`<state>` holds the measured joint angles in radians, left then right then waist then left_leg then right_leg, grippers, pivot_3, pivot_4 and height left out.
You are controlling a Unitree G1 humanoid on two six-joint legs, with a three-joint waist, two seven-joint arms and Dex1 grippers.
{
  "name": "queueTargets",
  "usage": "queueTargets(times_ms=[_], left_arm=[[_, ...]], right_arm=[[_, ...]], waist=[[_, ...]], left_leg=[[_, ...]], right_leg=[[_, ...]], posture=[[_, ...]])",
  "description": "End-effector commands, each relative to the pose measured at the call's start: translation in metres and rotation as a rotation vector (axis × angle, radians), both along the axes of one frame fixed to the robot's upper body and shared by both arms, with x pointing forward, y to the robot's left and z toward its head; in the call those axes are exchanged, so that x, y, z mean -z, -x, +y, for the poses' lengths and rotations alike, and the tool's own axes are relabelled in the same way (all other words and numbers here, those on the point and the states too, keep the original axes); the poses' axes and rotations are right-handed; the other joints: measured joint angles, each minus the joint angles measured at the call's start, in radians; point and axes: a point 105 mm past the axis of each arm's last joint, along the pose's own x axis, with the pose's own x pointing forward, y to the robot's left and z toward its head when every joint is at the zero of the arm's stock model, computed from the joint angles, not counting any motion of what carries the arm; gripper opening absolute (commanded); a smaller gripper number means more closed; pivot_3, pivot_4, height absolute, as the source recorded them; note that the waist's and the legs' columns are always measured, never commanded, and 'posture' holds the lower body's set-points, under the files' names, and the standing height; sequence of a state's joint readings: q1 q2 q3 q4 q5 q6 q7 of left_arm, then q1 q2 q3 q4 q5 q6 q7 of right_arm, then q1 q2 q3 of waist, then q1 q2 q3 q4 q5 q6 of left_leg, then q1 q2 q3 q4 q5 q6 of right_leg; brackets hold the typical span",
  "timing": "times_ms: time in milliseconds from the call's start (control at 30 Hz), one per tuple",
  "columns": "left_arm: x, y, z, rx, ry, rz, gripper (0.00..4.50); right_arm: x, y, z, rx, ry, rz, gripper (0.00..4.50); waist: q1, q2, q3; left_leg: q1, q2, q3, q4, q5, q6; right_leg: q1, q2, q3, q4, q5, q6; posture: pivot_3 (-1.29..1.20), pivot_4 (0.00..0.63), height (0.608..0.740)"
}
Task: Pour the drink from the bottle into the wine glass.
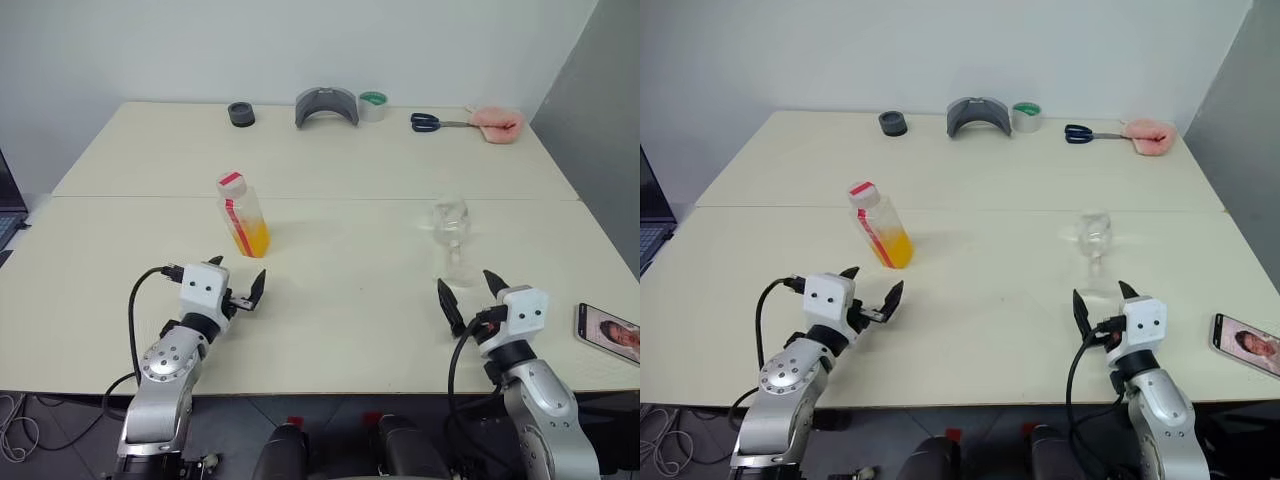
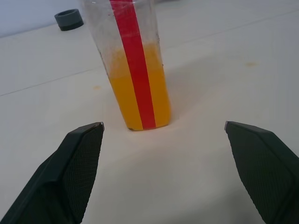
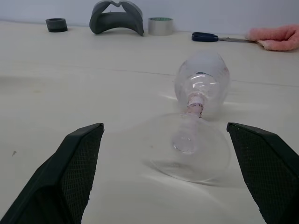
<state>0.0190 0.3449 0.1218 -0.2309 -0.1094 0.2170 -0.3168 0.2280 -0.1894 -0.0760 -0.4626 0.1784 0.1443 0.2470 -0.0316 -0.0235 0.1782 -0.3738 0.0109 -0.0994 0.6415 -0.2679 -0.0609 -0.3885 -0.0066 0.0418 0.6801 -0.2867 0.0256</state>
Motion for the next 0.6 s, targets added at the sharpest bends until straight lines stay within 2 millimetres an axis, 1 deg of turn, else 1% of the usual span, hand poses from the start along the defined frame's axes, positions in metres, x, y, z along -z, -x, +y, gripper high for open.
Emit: queueTargets(times_ms=[33, 233, 400, 600], left_arm=[[-0.0157, -0.0012, -0.0022, 0.005, -0.022, -0.055, 4.46], [-0.0163, -0.002, -0.0035, -0.008, -0.005, -0.061, 4.46], [-0.0129, -0.0024, 0.0008, -0.033, -0.004, -0.044, 4.46], [-0.0206, -0.0005, 0.0018, -0.015, 0.049, -0.07, 4.46]], right_arm=[[-0.0075, 0.0003, 0.0008, -0.006, -0.002, -0.034, 4.5], [-0.0093, -0.0004, 0.0002, -0.013, 0.004, -0.036, 4.5], [-0.0102, 0.0001, -0.0007, -0.012, 0.007, -0.039, 4.5], [-0.0121, 0.001, 0.0012, -0.033, 0.021, -0.045, 4.5]], waist=[[0.0, 0.0, 0.0], [0.0, 0.0, 0.0], [0.0, 0.0, 0.0], [0.0, 0.0, 0.0]], left_leg=[[0.0, 0.0, 0.0, 0.0, 0.0, 0.0], [0.0, 0.0, 0.0, 0.0, 0.0, 0.0], [0.0, 0.0, 0.0, 0.0, 0.0, 0.0], [0.0, 0.0, 0.0, 0.0, 0.0, 0.0]], right_leg=[[0.0, 0.0, 0.0, 0.0, 0.0, 0.0], [0.0, 0.0, 0.0, 0.0, 0.0, 0.0], [0.0, 0.0, 0.0, 0.0, 0.0, 0.0], [0.0, 0.0, 0.0, 0.0, 0.0, 0.0]], posture=[[0.0, 0.15, 0.74], [0.0, 0.15, 0.74], [0.0, 0.15, 0.74], [0.0, 0.15, 0.74]])
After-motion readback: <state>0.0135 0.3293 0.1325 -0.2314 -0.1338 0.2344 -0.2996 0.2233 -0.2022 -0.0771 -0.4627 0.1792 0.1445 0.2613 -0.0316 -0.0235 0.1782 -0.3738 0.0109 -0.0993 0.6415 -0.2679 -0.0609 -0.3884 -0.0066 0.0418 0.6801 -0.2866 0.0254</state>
